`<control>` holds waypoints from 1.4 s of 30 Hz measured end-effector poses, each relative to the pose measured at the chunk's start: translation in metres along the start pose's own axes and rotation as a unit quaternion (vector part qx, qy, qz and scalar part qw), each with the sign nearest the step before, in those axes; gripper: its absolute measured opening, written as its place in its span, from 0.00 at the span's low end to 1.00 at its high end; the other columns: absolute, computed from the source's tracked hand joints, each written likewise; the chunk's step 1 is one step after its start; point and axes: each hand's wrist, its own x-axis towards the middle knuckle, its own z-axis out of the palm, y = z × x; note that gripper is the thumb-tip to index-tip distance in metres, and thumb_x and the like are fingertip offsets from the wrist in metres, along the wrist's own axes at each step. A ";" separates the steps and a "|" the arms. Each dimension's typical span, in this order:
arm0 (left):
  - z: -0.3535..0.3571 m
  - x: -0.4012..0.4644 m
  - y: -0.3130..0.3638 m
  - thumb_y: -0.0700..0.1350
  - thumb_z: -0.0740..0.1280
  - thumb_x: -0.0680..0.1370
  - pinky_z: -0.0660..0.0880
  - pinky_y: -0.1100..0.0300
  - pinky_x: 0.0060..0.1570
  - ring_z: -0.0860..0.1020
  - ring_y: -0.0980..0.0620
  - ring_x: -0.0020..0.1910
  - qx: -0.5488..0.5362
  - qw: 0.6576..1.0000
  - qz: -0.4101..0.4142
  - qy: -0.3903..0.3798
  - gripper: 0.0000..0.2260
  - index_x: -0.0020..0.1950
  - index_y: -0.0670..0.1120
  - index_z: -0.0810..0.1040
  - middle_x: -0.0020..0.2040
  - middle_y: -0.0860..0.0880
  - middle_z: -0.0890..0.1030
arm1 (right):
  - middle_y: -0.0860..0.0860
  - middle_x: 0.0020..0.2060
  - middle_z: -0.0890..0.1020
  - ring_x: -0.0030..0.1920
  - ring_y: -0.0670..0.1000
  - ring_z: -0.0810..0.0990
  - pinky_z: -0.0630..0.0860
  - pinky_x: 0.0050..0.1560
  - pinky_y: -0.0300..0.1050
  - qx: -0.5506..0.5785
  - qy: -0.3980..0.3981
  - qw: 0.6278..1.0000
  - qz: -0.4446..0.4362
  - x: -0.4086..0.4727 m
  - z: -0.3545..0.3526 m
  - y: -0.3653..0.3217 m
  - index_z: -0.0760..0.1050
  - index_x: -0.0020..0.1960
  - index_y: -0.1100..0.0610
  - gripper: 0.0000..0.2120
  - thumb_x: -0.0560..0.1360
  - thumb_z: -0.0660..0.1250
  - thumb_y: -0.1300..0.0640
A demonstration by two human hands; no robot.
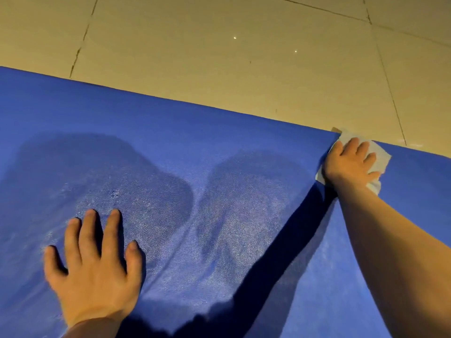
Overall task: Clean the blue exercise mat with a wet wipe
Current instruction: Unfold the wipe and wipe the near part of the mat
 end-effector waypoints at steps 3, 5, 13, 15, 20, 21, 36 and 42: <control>0.000 0.001 -0.003 0.53 0.55 0.76 0.54 0.32 0.69 0.61 0.37 0.75 -0.005 1.000 0.007 0.002 0.28 0.72 0.43 0.73 0.74 0.38 0.67 | 0.48 0.80 0.47 0.79 0.58 0.42 0.38 0.73 0.66 0.001 -0.013 0.997 -0.075 -0.029 0.016 -0.050 0.47 0.81 0.49 0.27 0.84 0.43 0.44; 0.001 0.000 -0.003 0.54 0.54 0.77 0.55 0.31 0.68 0.61 0.37 0.74 -0.001 1.000 0.014 0.018 0.27 0.72 0.43 0.73 0.74 0.38 0.67 | 0.46 0.80 0.48 0.79 0.57 0.43 0.37 0.74 0.64 -0.012 -0.025 0.977 -0.211 -0.052 0.026 -0.072 0.48 0.80 0.47 0.26 0.84 0.45 0.45; 0.019 0.000 -0.023 0.53 0.55 0.80 0.63 0.24 0.62 0.63 0.29 0.71 -0.011 0.996 0.085 0.039 0.26 0.72 0.38 0.72 0.73 0.33 0.65 | 0.49 0.80 0.52 0.79 0.56 0.49 0.48 0.75 0.62 -0.034 -0.015 0.994 -0.102 0.017 -0.018 0.041 0.51 0.80 0.45 0.47 0.66 0.42 0.24; 0.020 0.001 -0.021 0.51 0.57 0.79 0.63 0.25 0.62 0.65 0.28 0.69 -0.018 0.994 0.088 0.055 0.26 0.70 0.36 0.73 0.72 0.31 0.66 | 0.51 0.80 0.51 0.78 0.57 0.49 0.49 0.75 0.62 -0.031 -0.029 0.998 -0.038 0.020 -0.028 0.058 0.48 0.80 0.48 0.49 0.65 0.40 0.24; 0.011 -0.001 -0.010 0.53 0.54 0.78 0.63 0.25 0.62 0.59 0.34 0.74 -0.057 0.997 0.025 0.035 0.27 0.71 0.40 0.73 0.73 0.36 0.66 | 0.52 0.80 0.47 0.79 0.54 0.46 0.42 0.76 0.62 -0.001 0.068 0.997 -0.028 -0.011 0.000 0.037 0.45 0.81 0.54 0.36 0.81 0.45 0.35; 0.009 -0.001 -0.009 0.54 0.54 0.78 0.63 0.25 0.62 0.60 0.36 0.74 -0.054 0.998 0.021 0.030 0.27 0.72 0.41 0.73 0.73 0.37 0.66 | 0.53 0.80 0.47 0.79 0.54 0.46 0.41 0.76 0.63 0.010 0.093 0.995 -0.025 -0.013 0.005 0.034 0.45 0.81 0.55 0.37 0.80 0.45 0.34; 0.005 0.000 -0.011 0.54 0.53 0.79 0.65 0.26 0.59 0.61 0.35 0.73 -0.008 0.999 0.039 0.019 0.27 0.72 0.41 0.72 0.73 0.37 0.67 | 0.59 0.74 0.65 0.74 0.61 0.61 0.57 0.71 0.58 0.034 0.088 0.976 -0.195 -0.018 0.013 0.019 0.64 0.74 0.62 0.32 0.77 0.43 0.46; 0.010 0.000 -0.014 0.54 0.54 0.79 0.63 0.24 0.62 0.58 0.35 0.73 -0.041 0.997 0.054 0.023 0.27 0.72 0.40 0.72 0.73 0.35 0.65 | 0.54 0.78 0.55 0.76 0.59 0.53 0.49 0.74 0.61 -0.021 0.056 0.993 -0.098 -0.025 0.012 0.026 0.53 0.79 0.52 0.30 0.81 0.47 0.39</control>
